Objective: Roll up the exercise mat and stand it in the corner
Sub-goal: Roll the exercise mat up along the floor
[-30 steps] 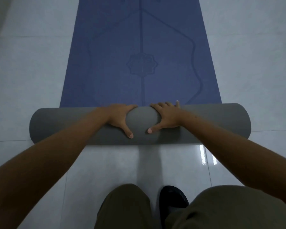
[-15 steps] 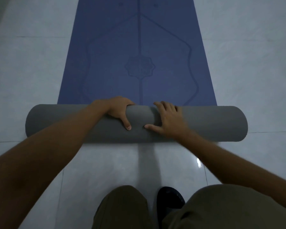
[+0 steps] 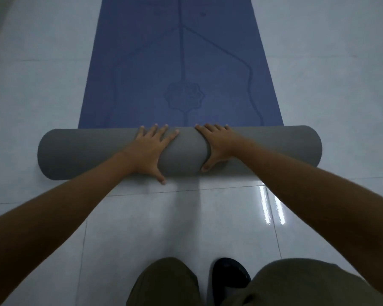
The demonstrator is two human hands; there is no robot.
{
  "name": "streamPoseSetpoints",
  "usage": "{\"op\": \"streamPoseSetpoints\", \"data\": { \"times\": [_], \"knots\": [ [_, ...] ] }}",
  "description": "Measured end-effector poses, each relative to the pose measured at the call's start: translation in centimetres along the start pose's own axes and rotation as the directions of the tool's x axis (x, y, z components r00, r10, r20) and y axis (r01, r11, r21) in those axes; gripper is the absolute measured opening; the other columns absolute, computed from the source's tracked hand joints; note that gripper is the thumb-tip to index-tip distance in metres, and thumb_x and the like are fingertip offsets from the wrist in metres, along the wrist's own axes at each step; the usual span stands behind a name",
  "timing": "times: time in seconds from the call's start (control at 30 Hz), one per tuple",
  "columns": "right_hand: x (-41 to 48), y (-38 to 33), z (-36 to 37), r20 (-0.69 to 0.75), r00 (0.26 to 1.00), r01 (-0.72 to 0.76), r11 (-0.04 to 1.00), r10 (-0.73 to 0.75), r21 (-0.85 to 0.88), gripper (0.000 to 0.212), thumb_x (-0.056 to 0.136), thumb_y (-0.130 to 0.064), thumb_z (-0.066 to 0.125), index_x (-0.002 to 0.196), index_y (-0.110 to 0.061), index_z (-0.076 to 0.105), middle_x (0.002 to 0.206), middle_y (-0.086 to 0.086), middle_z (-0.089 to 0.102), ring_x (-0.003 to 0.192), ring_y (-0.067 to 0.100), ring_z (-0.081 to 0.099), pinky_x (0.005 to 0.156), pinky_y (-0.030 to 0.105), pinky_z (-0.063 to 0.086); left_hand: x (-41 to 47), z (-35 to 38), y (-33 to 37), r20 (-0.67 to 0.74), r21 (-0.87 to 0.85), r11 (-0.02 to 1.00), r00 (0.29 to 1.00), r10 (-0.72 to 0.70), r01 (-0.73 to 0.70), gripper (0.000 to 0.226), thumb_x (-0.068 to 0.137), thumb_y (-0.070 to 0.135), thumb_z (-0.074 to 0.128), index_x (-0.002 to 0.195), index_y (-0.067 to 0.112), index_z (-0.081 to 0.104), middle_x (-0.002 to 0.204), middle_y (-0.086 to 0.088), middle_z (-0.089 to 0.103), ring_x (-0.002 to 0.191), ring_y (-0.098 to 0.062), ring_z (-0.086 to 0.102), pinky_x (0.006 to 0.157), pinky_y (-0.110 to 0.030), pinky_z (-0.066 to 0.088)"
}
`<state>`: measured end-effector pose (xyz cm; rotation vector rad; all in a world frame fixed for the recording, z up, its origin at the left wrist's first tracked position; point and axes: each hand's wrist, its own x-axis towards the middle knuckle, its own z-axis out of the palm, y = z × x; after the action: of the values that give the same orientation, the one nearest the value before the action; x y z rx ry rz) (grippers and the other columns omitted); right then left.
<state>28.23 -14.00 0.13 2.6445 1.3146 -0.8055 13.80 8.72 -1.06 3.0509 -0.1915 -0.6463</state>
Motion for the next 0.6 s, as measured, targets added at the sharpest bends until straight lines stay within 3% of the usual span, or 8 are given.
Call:
{"op": "streamPoseSetpoints", "data": {
  "times": [0.07, 0.13, 0.2, 0.33, 0.47, 0.6],
  "knots": [
    [0.1, 0.0, -0.7, 0.021, 1.0, -0.001, 0.998, -0.001, 0.059, 0.138, 0.04, -0.08, 0.079, 0.155, -0.03, 0.02, 0.155, 0.003, 0.04, 0.137, 0.032, 0.044, 0.113, 0.051, 0.035, -0.1, 0.1, -0.2, -0.021, 0.02, 1.0, 1.0, -0.002, 0.003, 0.144, 0.044, 0.077, 0.077, 0.156, 0.029, 0.0, 0.158, -0.016, 0.031, 0.14, -0.038, 0.035, 0.11, -0.059, 0.033],
    [-0.5, -0.1, -1.0, 0.002, 1.0, 0.01, 0.996, -0.01, 0.091, 0.119, 0.045, -0.074, 0.082, 0.147, -0.033, 0.036, 0.14, 0.001, 0.057, 0.123, 0.028, 0.056, 0.101, 0.04, 0.044, -0.1, -0.5, 0.0, -0.038, -0.033, 0.999, 0.999, -0.004, 0.003, 0.128, 0.052, 0.065, 0.08, 0.155, 0.029, 0.013, 0.145, -0.011, 0.048, 0.125, -0.033, 0.051, 0.102, -0.052, 0.042],
    [-1.5, -0.4, -1.4, -0.033, 0.999, 0.029, 0.998, -0.027, 0.053, 0.097, 0.056, -0.067, 0.083, 0.139, -0.033, 0.049, 0.126, 0.001, 0.067, 0.113, 0.027, 0.062, 0.088, 0.035, 0.044, -0.5, -1.2, 0.4, -0.072, -0.063, 0.998, 0.997, 0.026, -0.031, 0.109, 0.062, 0.054, 0.08, 0.153, 0.026, 0.026, 0.133, -0.009, 0.059, 0.113, -0.031, 0.06, 0.094, -0.048, 0.048],
    [-4.2, -1.1, -1.1, -0.087, 0.995, 0.057, 0.998, -0.053, 0.034, 0.075, 0.066, -0.058, 0.081, 0.133, -0.031, 0.059, 0.119, 0.0, 0.071, 0.106, 0.026, 0.065, 0.085, 0.033, 0.045, -2.1, -2.5, 1.6, -0.178, 0.007, 0.994, 0.978, 0.105, -0.106, 0.08, 0.07, 0.036, 0.076, 0.143, 0.024, 0.047, 0.117, -0.006, 0.07, 0.098, -0.028, 0.067, 0.079, -0.039, 0.05],
    [-6.9, -1.2, -1.0, -0.025, 0.999, 0.025, 0.994, -0.022, 0.111, 0.07, 0.065, -0.055, 0.083, 0.128, -0.031, 0.064, 0.12, -0.002, 0.071, 0.108, 0.025, 0.064, 0.082, 0.031, 0.041, -3.0, -5.1, 3.7, -0.087, 0.04, 0.987, 0.984, 0.157, -0.154, 0.067, 0.07, 0.037, 0.074, 0.132, 0.03, 0.05, 0.102, -0.004, 0.072, 0.087, -0.026, 0.066, 0.068, -0.031, 0.039],
    [-8.8, -1.3, -0.5, 0.234, 0.971, -0.003, 0.98, -0.044, 0.198, 0.053, 0.059, -0.054, 0.087, 0.104, -0.032, 0.068, 0.1, -0.006, 0.068, 0.095, 0.02, 0.064, 0.076, 0.03, 0.043, -4.2, -5.3, 5.6, 0.129, -0.103, 0.979, 0.973, 0.19, -0.177, 0.076, 0.064, 0.043, 0.083, 0.131, 0.033, 0.05, 0.119, 0.0, 0.067, 0.105, -0.024, 0.061, 0.086, -0.034, 0.042]
  ]
}}
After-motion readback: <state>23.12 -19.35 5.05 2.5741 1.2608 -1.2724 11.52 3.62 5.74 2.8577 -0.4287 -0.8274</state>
